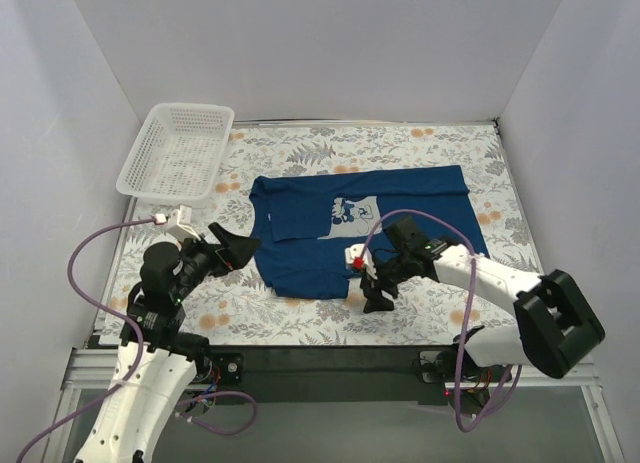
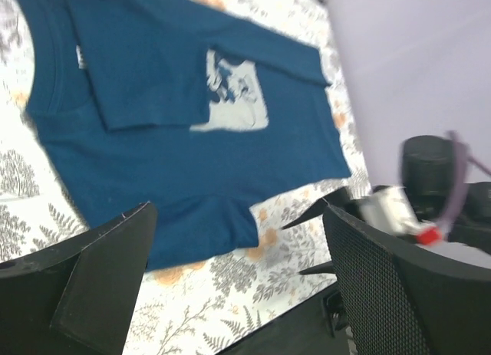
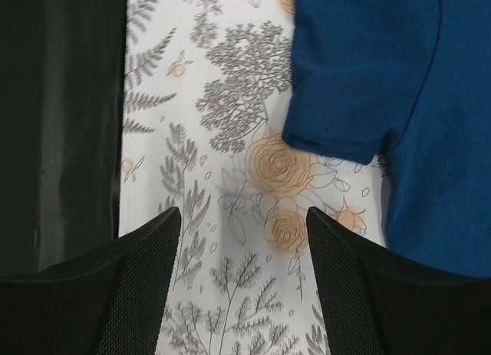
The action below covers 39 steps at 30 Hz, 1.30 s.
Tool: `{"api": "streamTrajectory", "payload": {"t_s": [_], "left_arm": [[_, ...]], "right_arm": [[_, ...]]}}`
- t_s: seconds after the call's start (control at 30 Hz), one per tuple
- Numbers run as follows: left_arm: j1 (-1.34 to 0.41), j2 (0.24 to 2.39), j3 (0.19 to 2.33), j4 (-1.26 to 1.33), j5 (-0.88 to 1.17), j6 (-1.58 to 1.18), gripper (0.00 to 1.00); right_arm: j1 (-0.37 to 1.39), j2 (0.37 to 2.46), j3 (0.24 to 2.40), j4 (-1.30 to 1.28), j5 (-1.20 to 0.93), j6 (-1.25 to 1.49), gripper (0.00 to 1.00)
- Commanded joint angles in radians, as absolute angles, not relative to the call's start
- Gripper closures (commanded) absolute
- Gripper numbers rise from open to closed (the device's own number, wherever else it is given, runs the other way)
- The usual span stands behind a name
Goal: Fold and stack the t-shirts
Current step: Fold the tshirt
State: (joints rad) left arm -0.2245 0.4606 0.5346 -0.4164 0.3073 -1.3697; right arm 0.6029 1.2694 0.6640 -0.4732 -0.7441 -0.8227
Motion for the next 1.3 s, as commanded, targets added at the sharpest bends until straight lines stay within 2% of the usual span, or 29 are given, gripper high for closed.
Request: {"api": "streamTrajectory", "payload": {"t_s": [0.0,0.4,0.5,0.6,0.63,0.7,0.83,0.93,1.07,1.13,1.27], "left_arm": [[-0.222,0.404,0.589,-0.501,0.253,-1.359,0.17],[-0.222,0.328,0.597,-0.526,0.239,-1.364,0.15],[-0.222,0.327,0.597,-0.529,0.245,-1.365,0.15],[-0.222,0.316,0.595,-0.529,0.239,-1.365,0.15],[-0.222,0.314,0.595,-0.529,0.238,-1.367,0.15],[-0.222,0.314,0.595,-0.528,0.236,-1.367,0.15],[-0.222,0.319,0.592,-0.526,0.236,-1.365,0.15],[-0.222,0.333,0.594,-0.525,0.238,-1.362,0.15],[-0.222,0.35,0.592,-0.52,0.252,-1.361,0.15],[-0.222,0.36,0.591,-0.517,0.259,-1.356,0.15],[-0.222,0.416,0.583,-0.503,0.293,-1.353,0.15]], "right_arm": [[0.705,1.376,0.704,-0.22,-0.605,-0.505,0.39],[0.831,1.526,0.773,-0.124,-0.472,-0.408,0.44],[0.839,1.569,0.796,-0.124,-0.489,-0.382,0.56],[0.842,1.595,0.813,-0.155,-0.537,-0.364,0.81],[0.841,1.597,0.83,-0.17,-0.564,-0.361,0.98],[0.836,1.592,0.856,-0.222,-0.613,-0.35,0.99],[0.813,1.595,0.981,-0.314,-0.857,-0.319,0.99],[0.764,1.632,1.05,-0.318,-0.94,-0.23,0.99],[0.668,1.71,1.095,-0.262,-0.946,-0.076,0.98],[0.606,1.755,1.101,-0.226,-0.921,-0.006,0.79],[0.471,1.807,1.118,-0.154,-0.931,0.126,0.7]]}}
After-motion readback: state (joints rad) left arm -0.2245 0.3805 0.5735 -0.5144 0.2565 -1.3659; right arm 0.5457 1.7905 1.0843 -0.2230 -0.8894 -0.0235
